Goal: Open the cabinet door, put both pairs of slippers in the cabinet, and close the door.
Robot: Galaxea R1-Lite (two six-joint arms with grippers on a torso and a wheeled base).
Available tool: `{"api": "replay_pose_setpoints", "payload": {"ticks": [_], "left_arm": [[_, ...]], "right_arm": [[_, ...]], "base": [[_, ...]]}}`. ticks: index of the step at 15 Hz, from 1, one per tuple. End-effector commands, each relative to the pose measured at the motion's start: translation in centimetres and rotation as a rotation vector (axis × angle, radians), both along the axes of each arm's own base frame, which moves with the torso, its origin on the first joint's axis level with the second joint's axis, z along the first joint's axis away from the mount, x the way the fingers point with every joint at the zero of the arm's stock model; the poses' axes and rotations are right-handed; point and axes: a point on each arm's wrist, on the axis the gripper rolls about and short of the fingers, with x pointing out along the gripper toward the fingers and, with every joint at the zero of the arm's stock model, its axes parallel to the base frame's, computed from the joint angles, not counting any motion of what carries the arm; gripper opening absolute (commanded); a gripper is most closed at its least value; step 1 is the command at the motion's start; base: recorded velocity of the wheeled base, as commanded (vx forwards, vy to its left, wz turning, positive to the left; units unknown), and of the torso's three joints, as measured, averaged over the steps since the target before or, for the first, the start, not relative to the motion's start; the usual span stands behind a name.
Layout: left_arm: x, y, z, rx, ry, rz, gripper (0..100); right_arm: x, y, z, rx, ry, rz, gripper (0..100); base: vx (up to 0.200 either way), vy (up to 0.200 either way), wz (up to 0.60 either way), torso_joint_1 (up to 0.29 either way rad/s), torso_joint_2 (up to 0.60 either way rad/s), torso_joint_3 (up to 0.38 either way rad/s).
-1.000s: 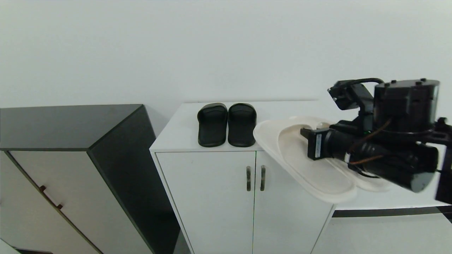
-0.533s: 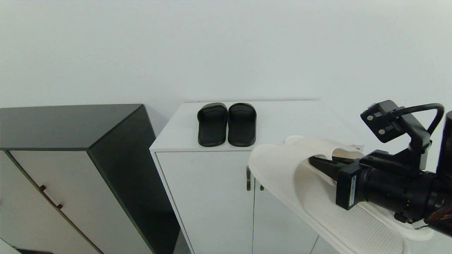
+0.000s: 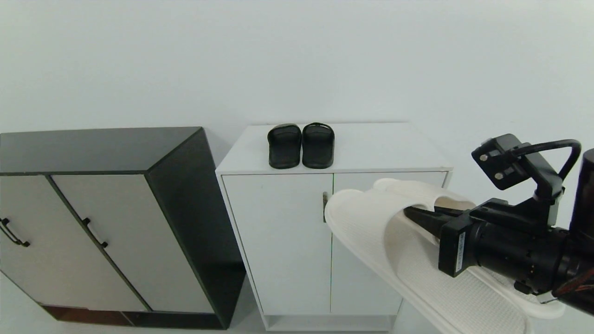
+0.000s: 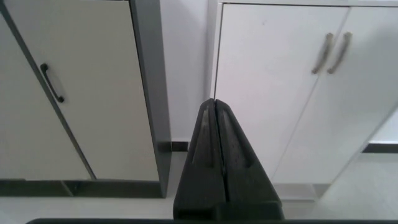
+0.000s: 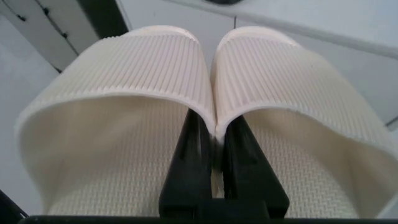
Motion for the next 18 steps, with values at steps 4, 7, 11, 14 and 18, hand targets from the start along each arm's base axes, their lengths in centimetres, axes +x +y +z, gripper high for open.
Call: {"api": "replay_pose_setpoints", "payload": {"ticks": [4,7,11,14,18], "left_arm": [[0.01,0.00,0.01,0.000,0.001,0.001,0],[0.01,0.00,0.02,-0.002,-0.001,0.001,0],[0.01,0.00,0.01,-0.002,0.001,0.001,0],[0.01,0.00,0.01,-0.002,0.001,0.001,0],[0.01,0.00,0.01,-0.002,0.001,0.001,0]], "right_arm": [[-0.05,0.06,-0.53,-0.008,0.015,0.018,0],[0.07,0.09,-0.84,0.007,0.000,0.014,0],[0.10,-0.23,-1.13,0.001,0.005,0.005,0],[0.11,-0.37,-1.31,-0.003,0.010,0.002,0],[0.16,-0.53,-1.24,0.012,-0.004,-0.004,0]], "base": [[-0.050,0.000,0.00,0.001,0.00,0.002],[0.000,0.000,0.00,0.000,0.00,0.000],[0.000,-0.200,0.00,0.002,0.00,-0.001],[0.000,-0.200,0.00,0.007,0.00,0.002],[0.000,-0.150,0.00,0.003,0.00,-0.001]]}}
